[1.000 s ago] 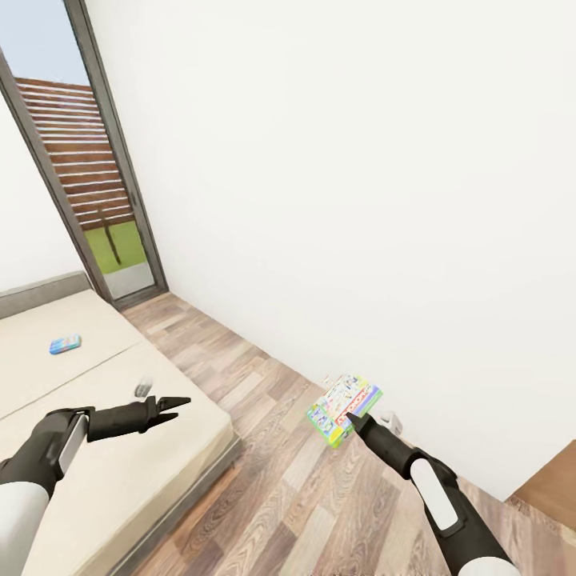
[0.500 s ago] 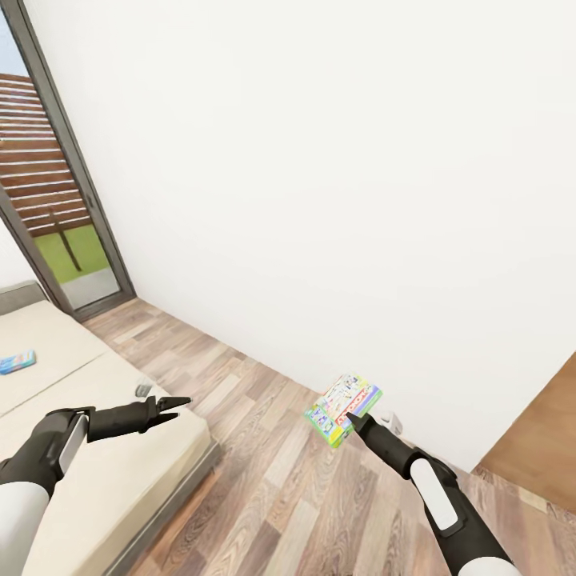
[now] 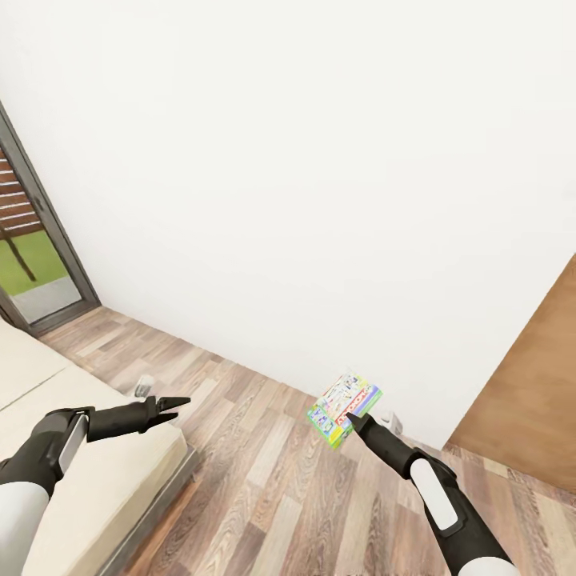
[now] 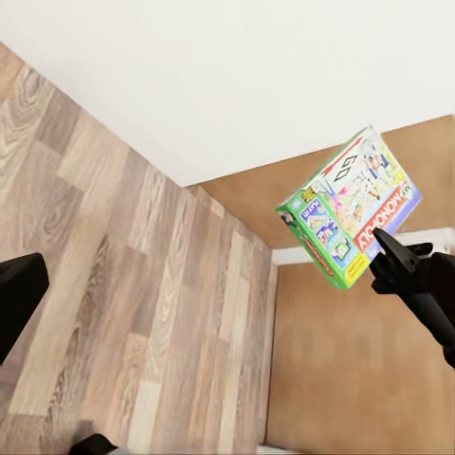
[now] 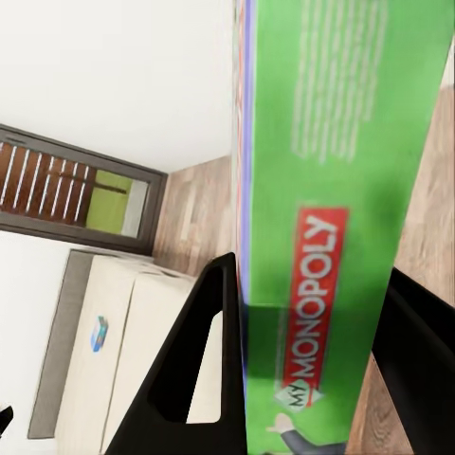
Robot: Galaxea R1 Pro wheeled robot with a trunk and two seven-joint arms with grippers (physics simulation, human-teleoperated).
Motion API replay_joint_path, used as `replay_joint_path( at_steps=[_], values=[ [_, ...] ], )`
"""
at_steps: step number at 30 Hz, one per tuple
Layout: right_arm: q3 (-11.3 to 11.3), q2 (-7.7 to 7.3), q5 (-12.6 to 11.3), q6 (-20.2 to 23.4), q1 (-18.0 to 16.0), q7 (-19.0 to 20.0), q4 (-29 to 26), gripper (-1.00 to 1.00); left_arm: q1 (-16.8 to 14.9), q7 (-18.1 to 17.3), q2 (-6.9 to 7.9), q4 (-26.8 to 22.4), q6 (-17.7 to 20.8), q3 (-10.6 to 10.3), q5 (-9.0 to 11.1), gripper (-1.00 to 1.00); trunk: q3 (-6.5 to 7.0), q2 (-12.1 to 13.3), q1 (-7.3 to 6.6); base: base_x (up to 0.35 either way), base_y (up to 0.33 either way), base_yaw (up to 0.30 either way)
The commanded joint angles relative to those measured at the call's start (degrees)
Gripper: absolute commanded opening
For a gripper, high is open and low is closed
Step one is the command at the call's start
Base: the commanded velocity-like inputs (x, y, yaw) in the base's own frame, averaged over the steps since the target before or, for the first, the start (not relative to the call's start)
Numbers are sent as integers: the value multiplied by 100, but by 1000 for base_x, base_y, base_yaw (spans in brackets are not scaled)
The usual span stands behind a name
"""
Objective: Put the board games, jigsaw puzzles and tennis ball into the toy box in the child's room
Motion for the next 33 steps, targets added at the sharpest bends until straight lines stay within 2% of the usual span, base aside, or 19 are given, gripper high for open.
replay_joint_path(
  at_steps=[1,24,33],
  values=[
    [-15,3,-54,52,-6,9,-2,-100,-3,-7,2,-1,36,3,17,100,-15,-12,3,0,0,-243],
    [-16,3,-55,52,-6,10,-2,-100,-3,-3,-2,4,37,3,9,100,-94,-12,3,-1,0,-239],
    [-16,3,-57,52,-6,10,15,-100,-3,-3,-4,5,37,3,-18,100,-124,-12,3,-89,52,-232]
  ],
)
